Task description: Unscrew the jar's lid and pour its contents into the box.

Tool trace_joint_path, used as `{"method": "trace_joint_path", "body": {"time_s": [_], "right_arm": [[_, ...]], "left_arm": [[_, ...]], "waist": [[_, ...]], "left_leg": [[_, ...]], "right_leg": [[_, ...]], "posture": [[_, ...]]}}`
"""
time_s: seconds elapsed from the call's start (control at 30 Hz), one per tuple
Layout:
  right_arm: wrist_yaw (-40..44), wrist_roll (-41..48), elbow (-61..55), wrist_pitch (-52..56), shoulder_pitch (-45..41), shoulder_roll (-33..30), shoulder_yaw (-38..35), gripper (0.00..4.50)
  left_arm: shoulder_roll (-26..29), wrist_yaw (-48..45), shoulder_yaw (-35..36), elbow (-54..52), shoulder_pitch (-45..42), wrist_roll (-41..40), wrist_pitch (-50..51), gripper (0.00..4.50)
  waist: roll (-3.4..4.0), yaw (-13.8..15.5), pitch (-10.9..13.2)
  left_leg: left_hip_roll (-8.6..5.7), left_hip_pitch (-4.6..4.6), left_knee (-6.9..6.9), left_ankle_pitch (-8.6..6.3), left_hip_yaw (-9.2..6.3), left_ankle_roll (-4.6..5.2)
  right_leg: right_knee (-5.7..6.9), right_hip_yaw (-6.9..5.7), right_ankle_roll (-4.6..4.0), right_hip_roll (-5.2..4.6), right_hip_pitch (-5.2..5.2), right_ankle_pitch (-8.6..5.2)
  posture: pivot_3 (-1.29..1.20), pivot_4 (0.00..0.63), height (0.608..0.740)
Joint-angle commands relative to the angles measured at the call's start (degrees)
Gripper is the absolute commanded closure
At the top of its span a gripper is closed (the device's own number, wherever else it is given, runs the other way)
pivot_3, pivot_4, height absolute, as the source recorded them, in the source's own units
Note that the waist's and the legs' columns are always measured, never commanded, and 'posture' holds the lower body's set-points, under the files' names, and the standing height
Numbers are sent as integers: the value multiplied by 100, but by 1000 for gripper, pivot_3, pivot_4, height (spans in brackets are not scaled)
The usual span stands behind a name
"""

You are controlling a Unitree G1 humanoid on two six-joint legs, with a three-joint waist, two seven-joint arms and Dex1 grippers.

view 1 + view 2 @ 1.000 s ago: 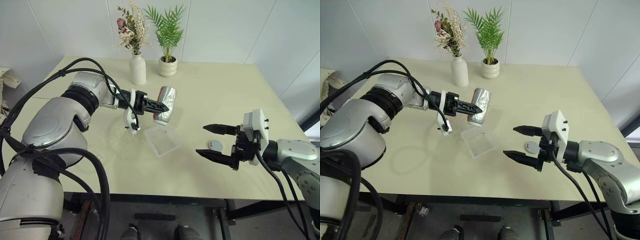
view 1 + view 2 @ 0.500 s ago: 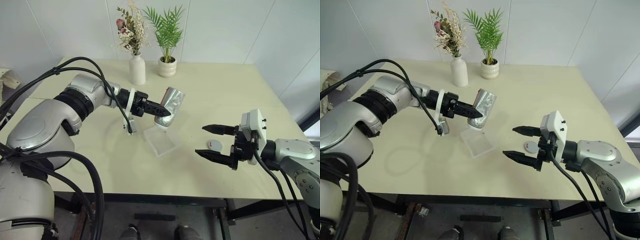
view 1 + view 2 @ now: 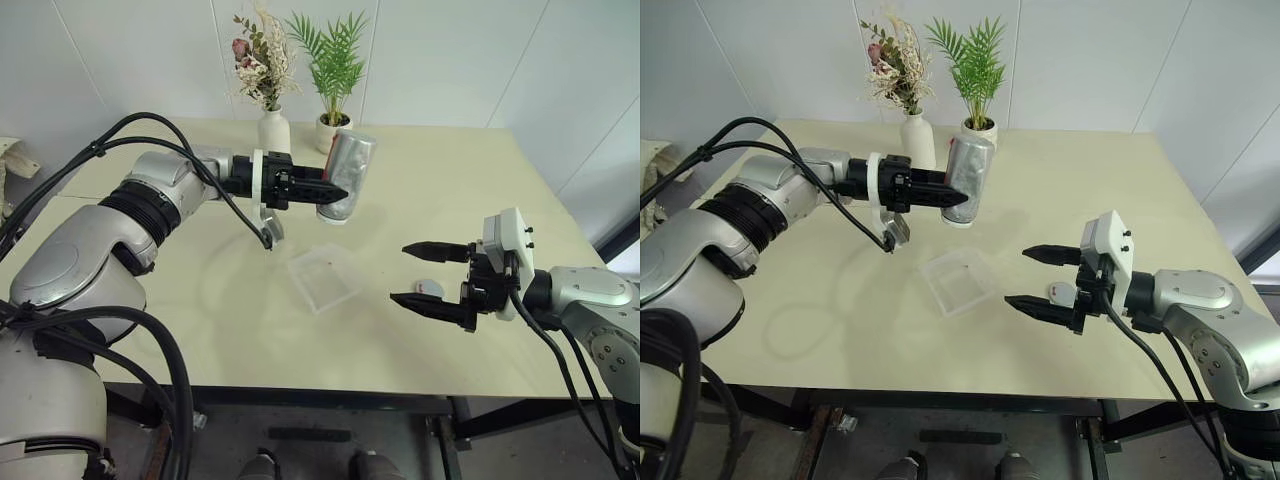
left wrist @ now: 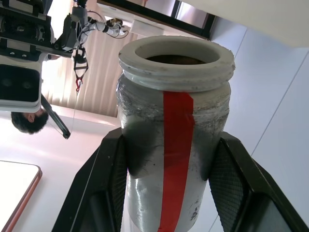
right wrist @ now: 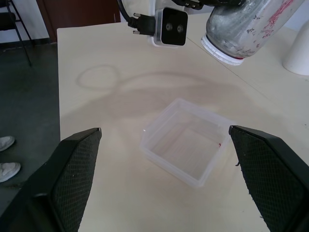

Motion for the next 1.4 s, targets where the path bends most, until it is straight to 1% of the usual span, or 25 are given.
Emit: {"method": "trace_joint_path", "body": {"time_s": [0.03,0.23,0.37,0.47,0.53,0.63,0.73,1.07,1.2,1.27,1.3,1.33,1.4], "right_arm": [[27,40,-97,33,-78,-146,-104,36],[10,82,-152,67,-33,-156,-145,36],[-26,67,-159,82,-75,-113,-98,36],[-44,90,-186,101,-85,-108,-102,36],[-41,104,-207,113,-73,-123,-113,36],[-55,96,-191,109,-84,-122,-120,36],[-46,103,-189,113,-92,-124,-113,36],[-65,85,-199,95,-76,-106,-108,36],[-79,106,-196,117,-87,-99,-100,36],[-96,140,-194,163,-124,-100,-94,36],[-99,155,-194,182,-138,-101,-94,36],[-97,172,-203,205,-132,-109,-97,36],[-36,221,-221,267,-109,-160,-107,36]], "left_arm": [[133,214,243,-152,63,-68,283,2433],[329,360,359,-544,256,-31,376,2433],[314,229,480,-574,347,-119,397,2433],[253,12,614,-392,454,-232,413,2433],[336,26,540,-766,735,-139,369,2433],[293,-210,680,-737,839,-248,345,2433],[281,-238,758,-751,822,-241,351,2433],[117,120,722,-378,730,-109,463,2433],[36,215,729,-124,687,-79,662,2433],[31,433,632,-102,675,59,802,2433],[-11,408,641,51,637,61,911,2433],[-85,285,751,321,563,-111,881,2433],[-122,454,676,363,558,-18,1045,2433]], "waist": [[0,2,0],[0,6,0],[0,12,0],[0,-1,0],[1,-3,-1],[1,3,-1],[-1,9,1],[-1,3,0],[-1,0,1],[-1,-2,0],[-1,2,1],[-1,5,1],[-1,8,1]], "left_leg": [[0,0,1,0,0,0],[0,0,2,0,0,-1],[0,0,5,1,0,-1],[0,2,9,1,1,-1],[0,2,11,1,1,-1],[0,5,10,1,3,-1],[0,2,22,1,2,-1],[0,2,31,0,3,0],[0,2,31,0,3,0],[0,2,31,0,3,0],[0,2,31,0,3,0],[0,2,31,0,3,0],[-1,2,34,0,3,0]], "right_leg": [[2,0,0,0,0,0],[5,0,0,0,0,0],[8,0,0,-1,0,0],[13,1,0,-1,0,0],[15,1,0,0,0,0],[17,4,0,-1,0,0],[22,3,0,0,0,1],[27,4,2,-1,0,2],[27,4,2,-1,0,2],[28,5,2,0,0,2],[29,4,2,0,0,2],[28,4,2,-1,0,2],[29,4,3,0,1,2]], "posture": [[0,150,740],[0,150,740],[0,150,740],[0,150,740],[0,150,740],[0,150,740],[0,150,740],[0,150,740],[0,150,740],[0,150,740],[0,150,740],[0,150,740],[0,150,740]]}}
